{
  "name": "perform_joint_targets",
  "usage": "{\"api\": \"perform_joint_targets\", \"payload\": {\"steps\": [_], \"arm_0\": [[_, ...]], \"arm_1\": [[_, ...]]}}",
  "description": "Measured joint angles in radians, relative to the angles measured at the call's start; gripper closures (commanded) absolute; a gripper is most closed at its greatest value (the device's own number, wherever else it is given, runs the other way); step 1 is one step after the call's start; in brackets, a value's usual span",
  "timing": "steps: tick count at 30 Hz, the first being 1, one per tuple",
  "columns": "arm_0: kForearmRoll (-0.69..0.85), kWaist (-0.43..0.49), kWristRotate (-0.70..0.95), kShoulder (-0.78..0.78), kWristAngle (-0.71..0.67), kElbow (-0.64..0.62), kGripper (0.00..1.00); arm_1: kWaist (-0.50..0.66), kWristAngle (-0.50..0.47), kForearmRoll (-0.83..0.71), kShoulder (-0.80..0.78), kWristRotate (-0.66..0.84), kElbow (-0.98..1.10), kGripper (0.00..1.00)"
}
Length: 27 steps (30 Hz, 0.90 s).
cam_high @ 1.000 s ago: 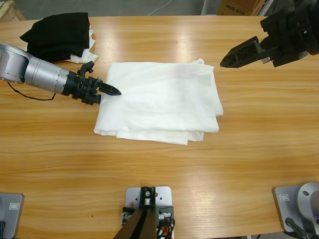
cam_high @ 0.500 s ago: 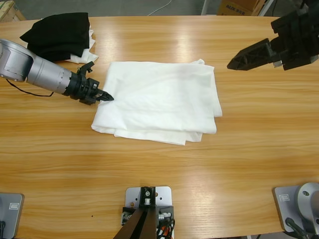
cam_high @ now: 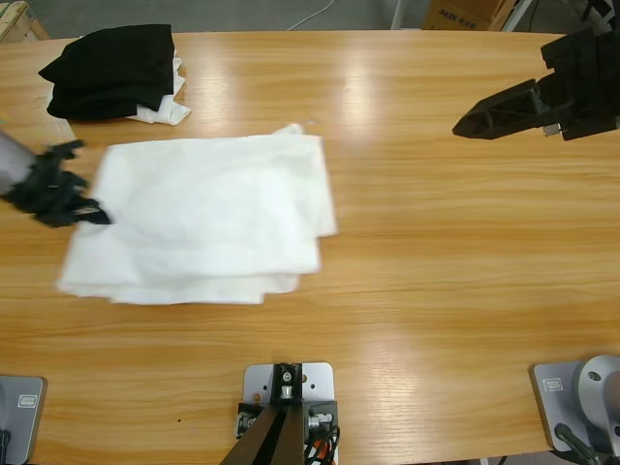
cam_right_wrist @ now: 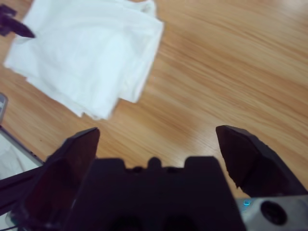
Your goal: Fold clothes
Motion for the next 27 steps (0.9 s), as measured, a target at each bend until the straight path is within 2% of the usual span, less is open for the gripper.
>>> {"api": "perform_joint_targets", "payload": {"steps": [8, 18, 21, 27], "arm_0": [[0.346, 0.042, 0.065, -0.079, 0.18, -0.192, 1.0], [0.571, 0.044, 0.088, -0.122, 0.304, -0.347, 1.0], [0.627, -0.013, 0.097, -0.114, 0.31, -0.447, 1.0], [0.743, -0.225, 0.096, 0.008, 0.311, -0.683, 1.0]], "arm_1": [[0.0, -0.003, -0.015, 0.0, 0.001, 0.01, 0.0], [0.0, -0.006, -0.049, -0.031, 0.019, 0.09, 0.0], [0.0, -0.006, -0.057, -0.034, 0.026, 0.11, 0.0], [0.001, -0.006, -0.079, -0.036, 0.028, 0.144, 0.0]]}}
